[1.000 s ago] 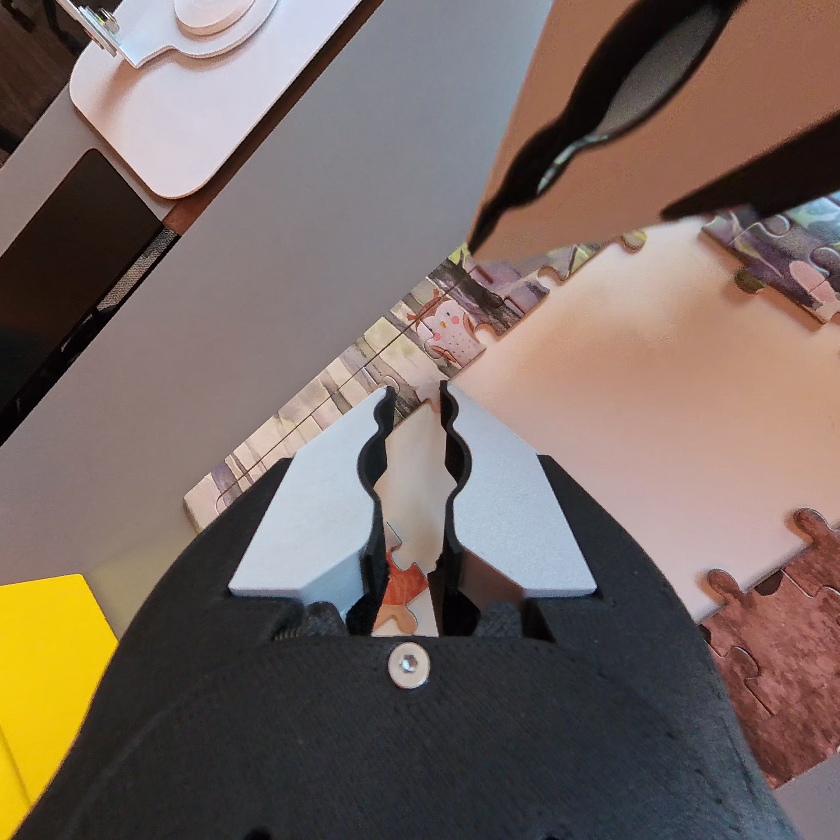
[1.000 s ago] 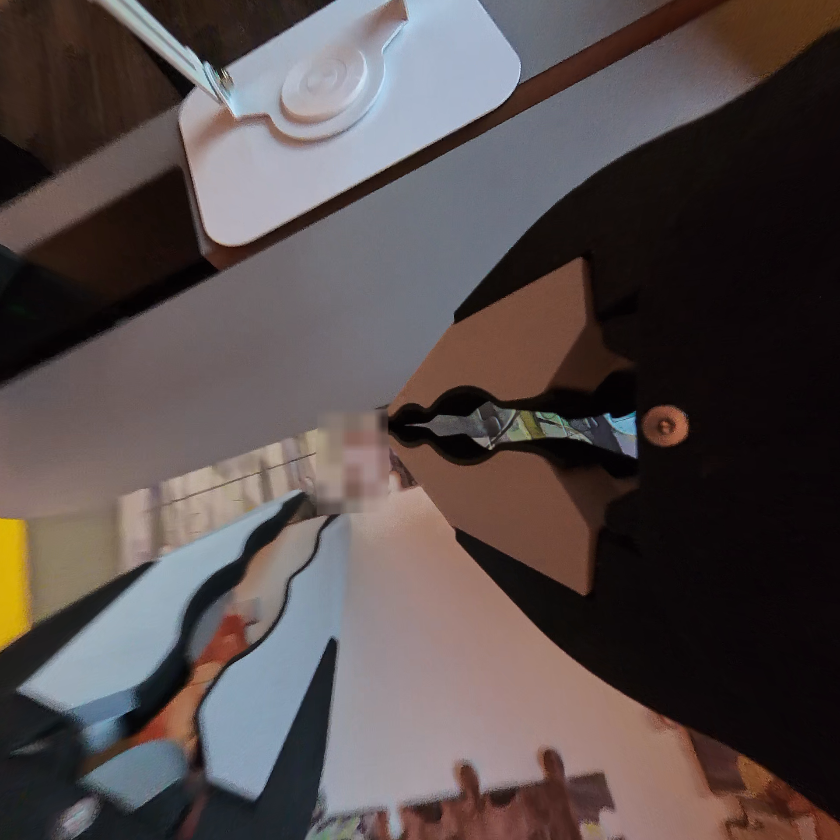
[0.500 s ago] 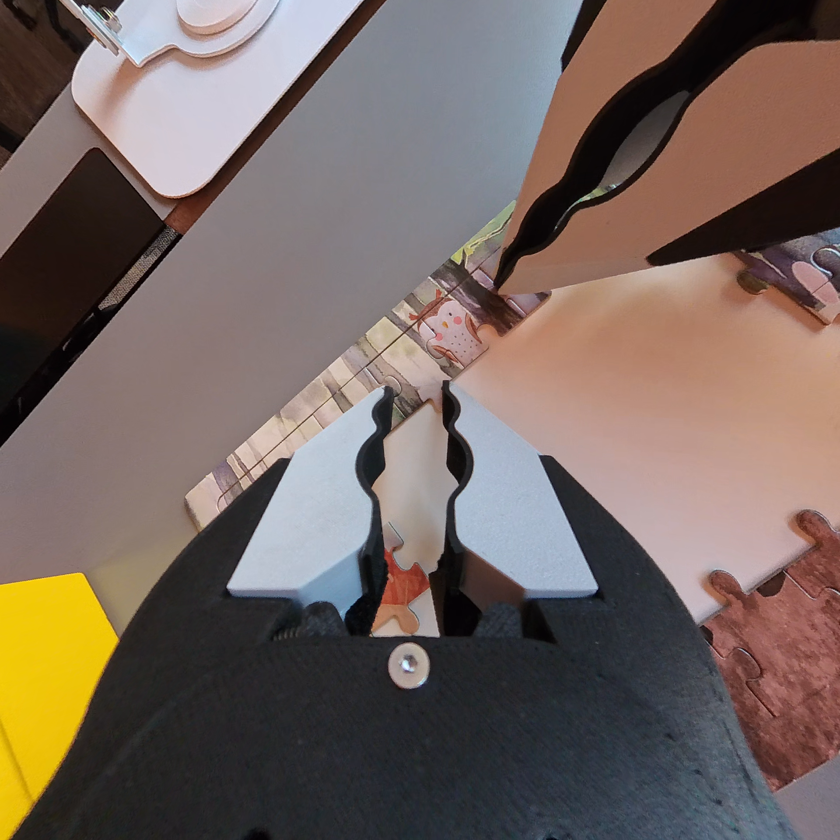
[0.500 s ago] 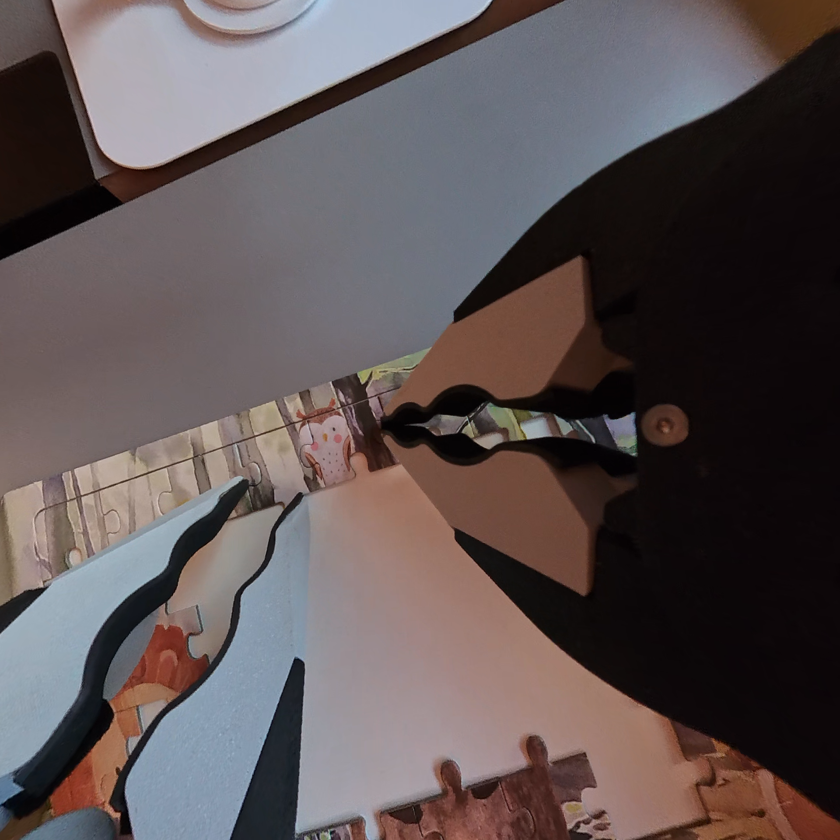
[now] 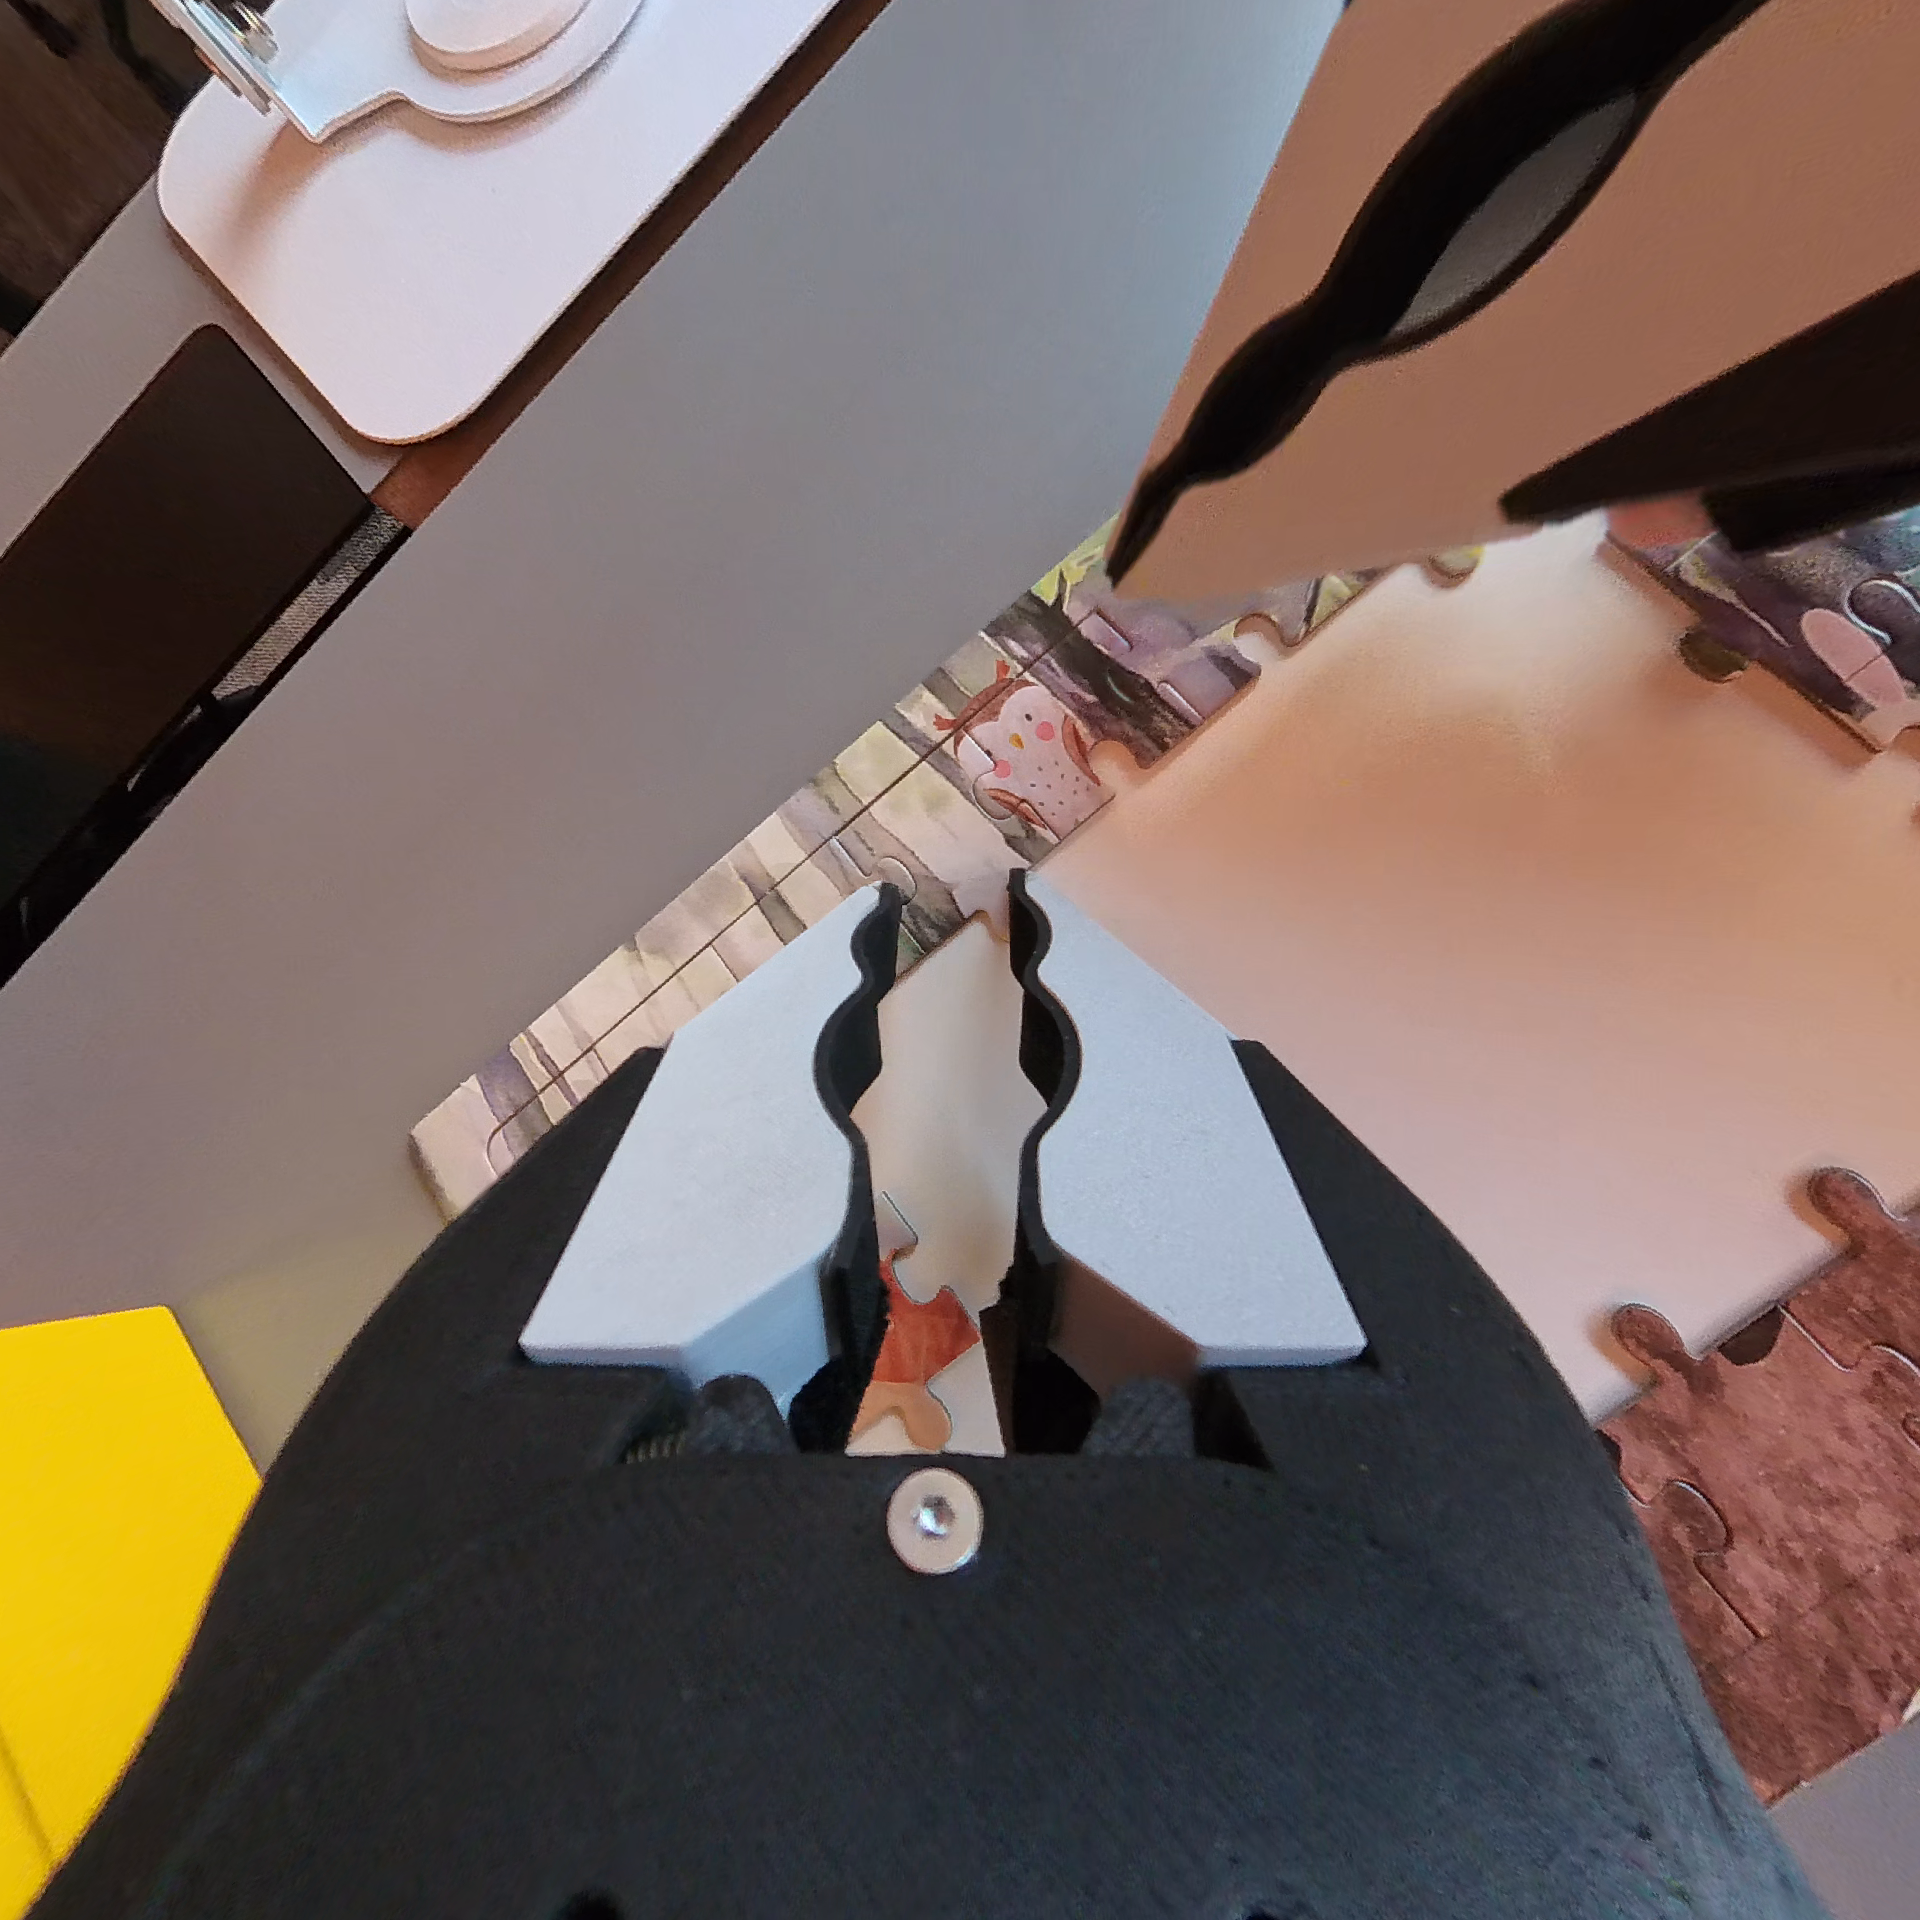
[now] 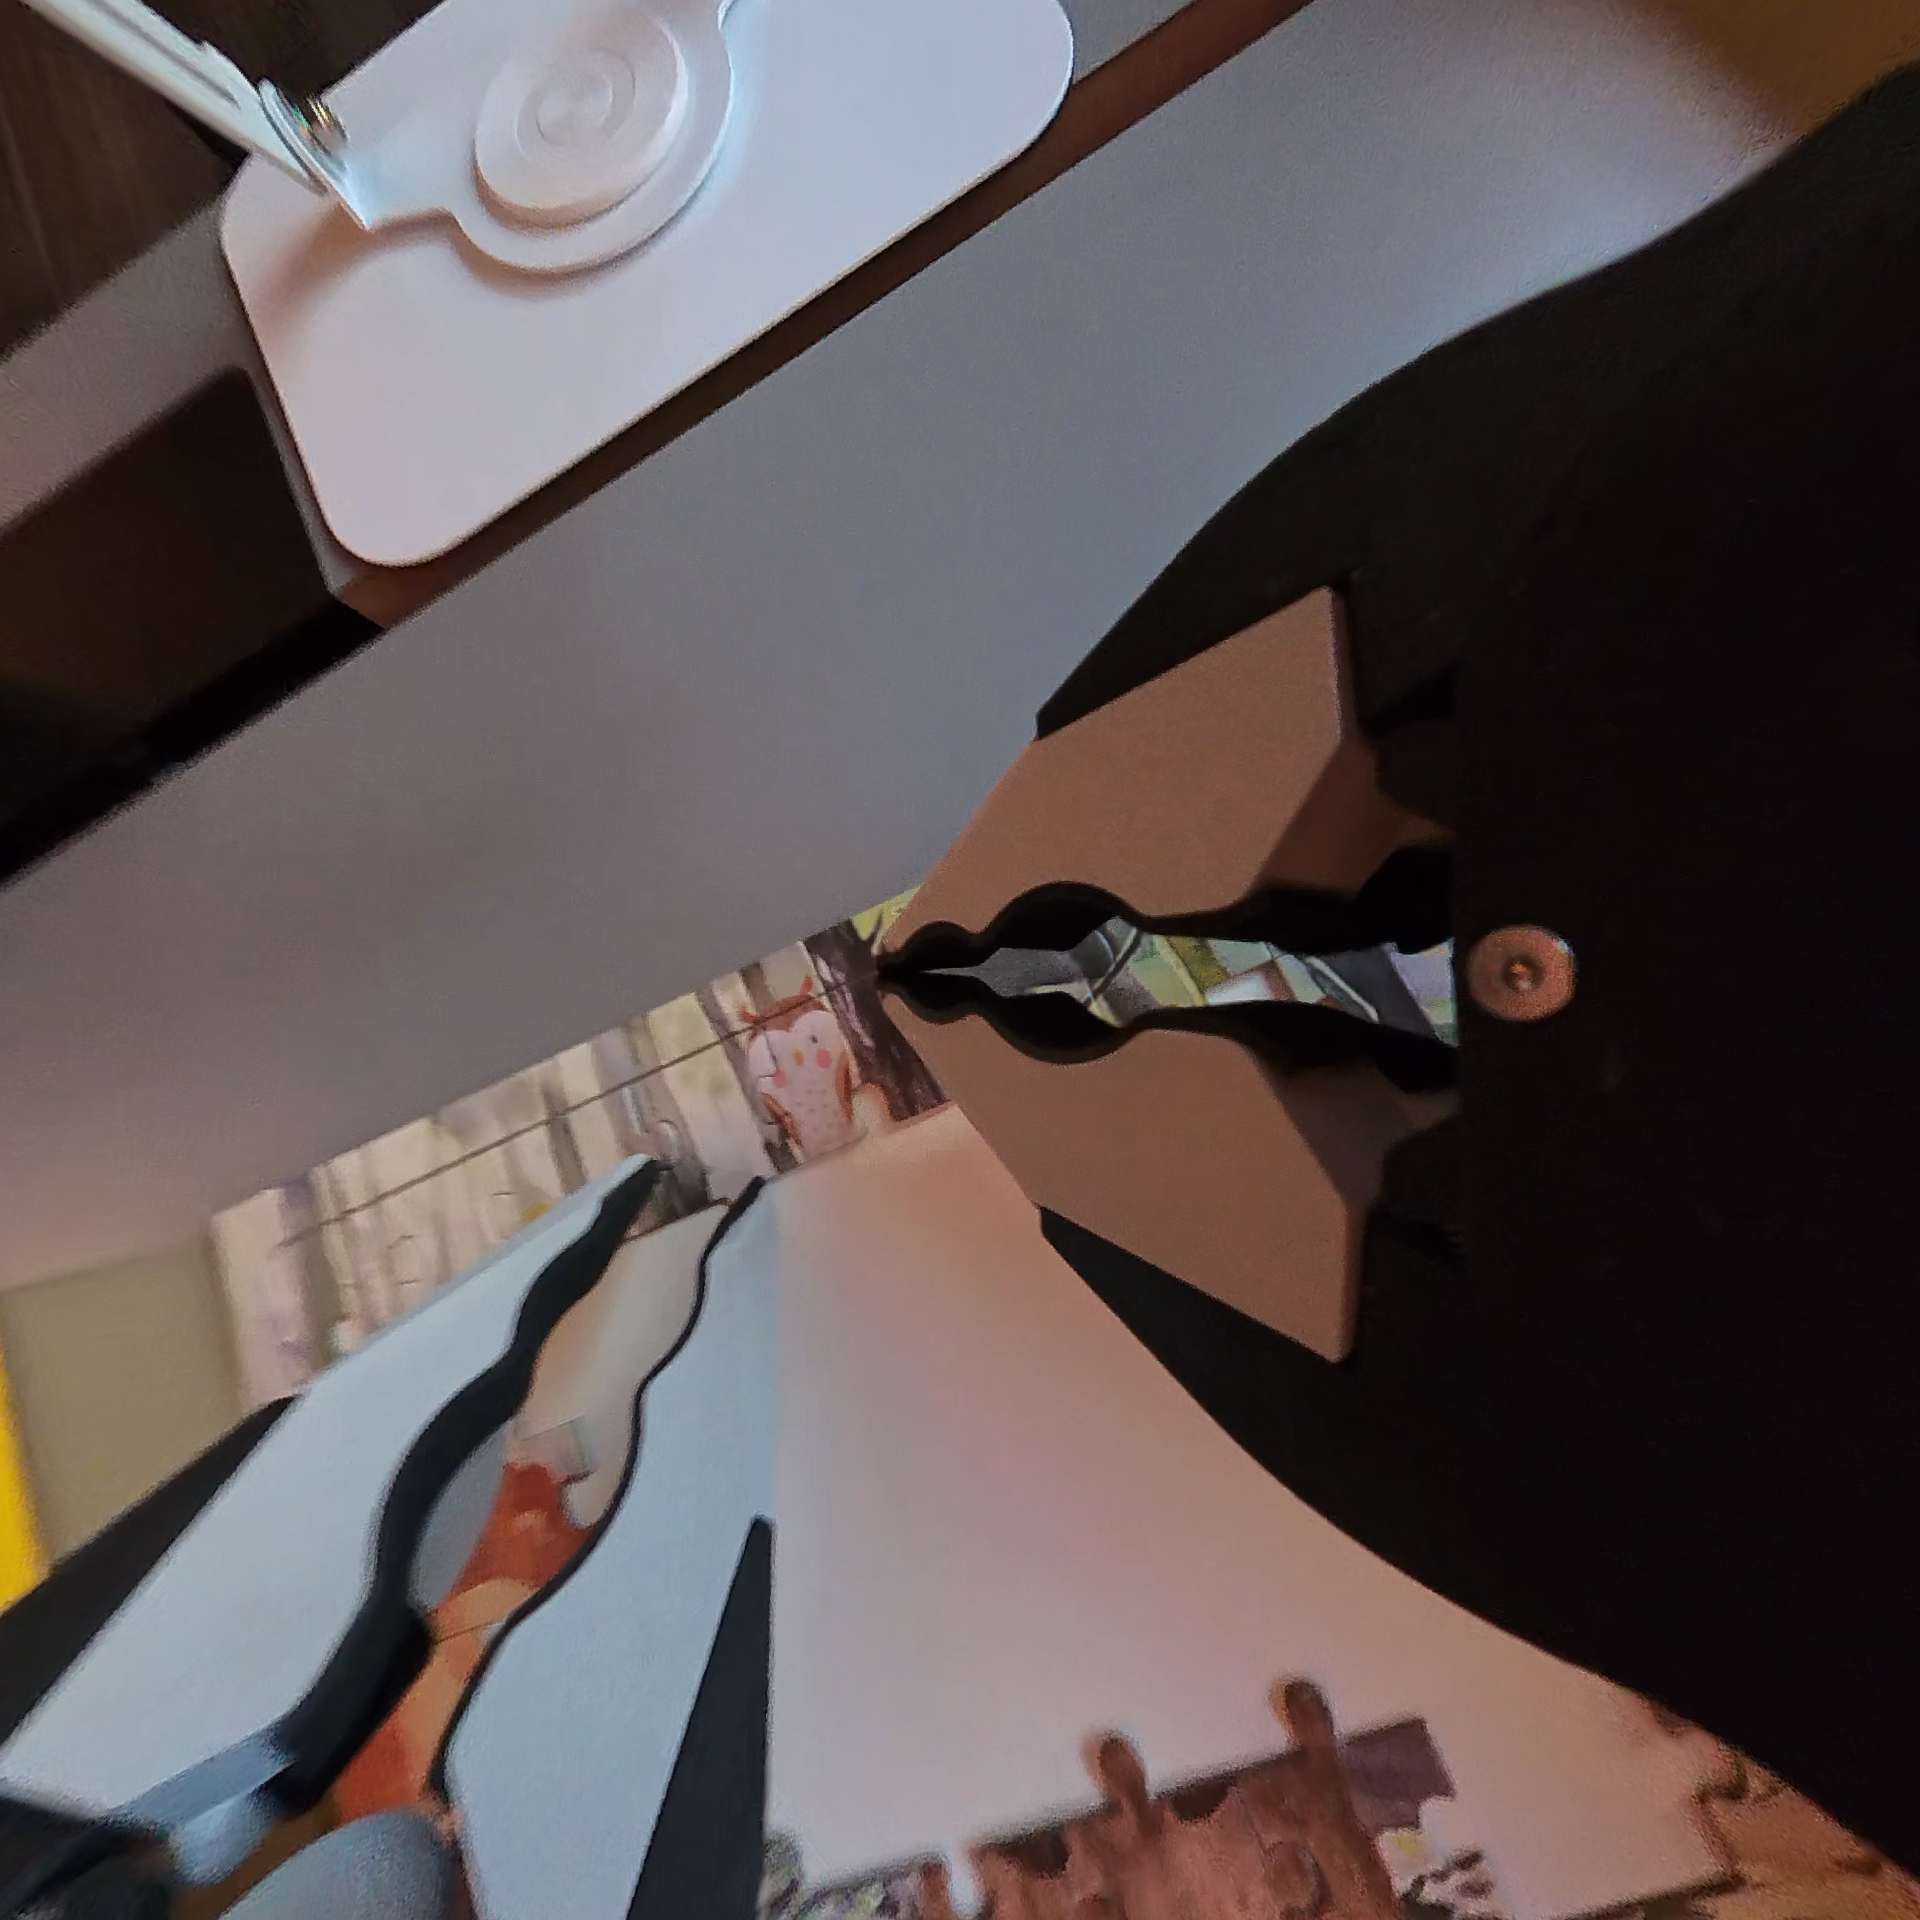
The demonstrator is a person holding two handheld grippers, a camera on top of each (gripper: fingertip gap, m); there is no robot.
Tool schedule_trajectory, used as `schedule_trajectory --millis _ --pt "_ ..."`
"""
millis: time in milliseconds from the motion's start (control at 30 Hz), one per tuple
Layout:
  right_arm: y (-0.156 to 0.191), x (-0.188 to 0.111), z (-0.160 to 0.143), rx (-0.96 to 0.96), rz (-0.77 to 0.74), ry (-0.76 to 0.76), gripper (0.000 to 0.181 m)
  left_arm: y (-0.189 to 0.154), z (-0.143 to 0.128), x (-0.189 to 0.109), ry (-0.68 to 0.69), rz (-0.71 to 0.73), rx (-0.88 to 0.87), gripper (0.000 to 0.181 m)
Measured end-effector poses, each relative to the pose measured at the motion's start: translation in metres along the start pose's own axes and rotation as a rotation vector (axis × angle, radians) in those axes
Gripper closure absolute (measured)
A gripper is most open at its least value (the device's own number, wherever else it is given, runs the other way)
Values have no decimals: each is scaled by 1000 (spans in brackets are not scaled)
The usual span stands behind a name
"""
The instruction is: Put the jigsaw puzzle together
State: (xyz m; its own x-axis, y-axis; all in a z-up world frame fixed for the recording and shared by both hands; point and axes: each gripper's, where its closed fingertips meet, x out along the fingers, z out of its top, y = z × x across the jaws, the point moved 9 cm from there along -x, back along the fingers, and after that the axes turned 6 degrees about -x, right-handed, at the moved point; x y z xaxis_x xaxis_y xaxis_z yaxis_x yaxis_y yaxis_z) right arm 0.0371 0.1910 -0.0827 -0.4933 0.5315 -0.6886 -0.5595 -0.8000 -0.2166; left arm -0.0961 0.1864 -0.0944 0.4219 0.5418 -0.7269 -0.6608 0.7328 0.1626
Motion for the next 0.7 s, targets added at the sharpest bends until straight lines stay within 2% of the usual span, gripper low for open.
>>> schedule_trajectory --millis 133,700 --pt "-5 -2 -3 92 50 -2 181 -1 0 0 -1 6 10 163" --pt "6 14 -3 55 68 51 181 -3 0 0 0 24 34 165"
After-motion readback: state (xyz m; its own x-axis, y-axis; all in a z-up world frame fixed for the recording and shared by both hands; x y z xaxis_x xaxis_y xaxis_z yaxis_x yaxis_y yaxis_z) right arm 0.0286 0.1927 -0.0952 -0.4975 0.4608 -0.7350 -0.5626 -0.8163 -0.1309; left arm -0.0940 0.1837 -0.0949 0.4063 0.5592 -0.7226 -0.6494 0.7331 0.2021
